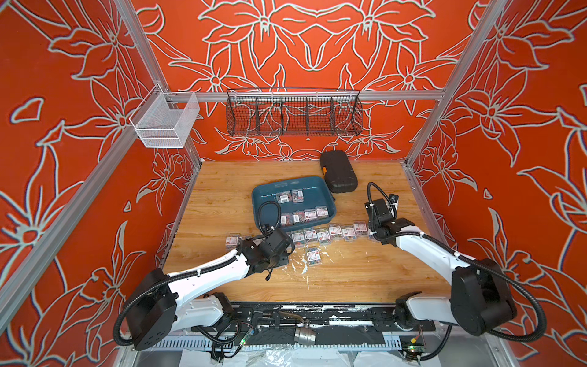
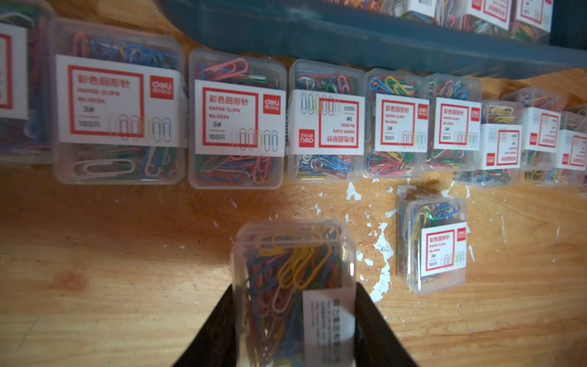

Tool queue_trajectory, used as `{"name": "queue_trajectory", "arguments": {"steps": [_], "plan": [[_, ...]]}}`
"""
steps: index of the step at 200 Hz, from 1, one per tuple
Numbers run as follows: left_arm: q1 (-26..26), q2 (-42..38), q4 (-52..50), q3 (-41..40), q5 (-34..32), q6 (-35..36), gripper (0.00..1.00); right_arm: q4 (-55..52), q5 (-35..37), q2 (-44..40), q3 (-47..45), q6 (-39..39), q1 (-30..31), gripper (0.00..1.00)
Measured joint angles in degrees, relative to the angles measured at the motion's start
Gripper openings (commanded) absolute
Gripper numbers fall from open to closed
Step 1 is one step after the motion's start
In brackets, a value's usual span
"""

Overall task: Take the paper clips out of the storage box
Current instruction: Place the boxed paper clips at the center of the board.

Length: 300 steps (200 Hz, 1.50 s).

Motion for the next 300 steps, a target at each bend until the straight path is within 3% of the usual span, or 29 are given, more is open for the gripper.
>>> {"name": "queue_trajectory", "arguments": {"steps": [97, 204, 276, 300], "plan": [[-5.3, 14.4, 5.2, 5.6, -0.4, -3.2, 0.39, 0.0, 0.0, 0.0, 0.0, 0.0, 0.0, 0.81], [-5.5, 23.5, 5.5, 11.9, -2.4, -3.5, 0.41, 0.0, 0.0, 0.0, 0.0, 0.0, 0.0, 0.81], [-5.6, 25.1, 5.6, 13.5, -2.2, -4.0, 0.65, 0.0, 0.0, 0.0, 0.0, 0.0, 0.0, 0.81], [-5.7, 25.0, 5.4, 13.4, -2.0, -3.9, 0.68, 0.0, 0.0, 0.0, 0.0, 0.0, 0.0, 0.81]]}}
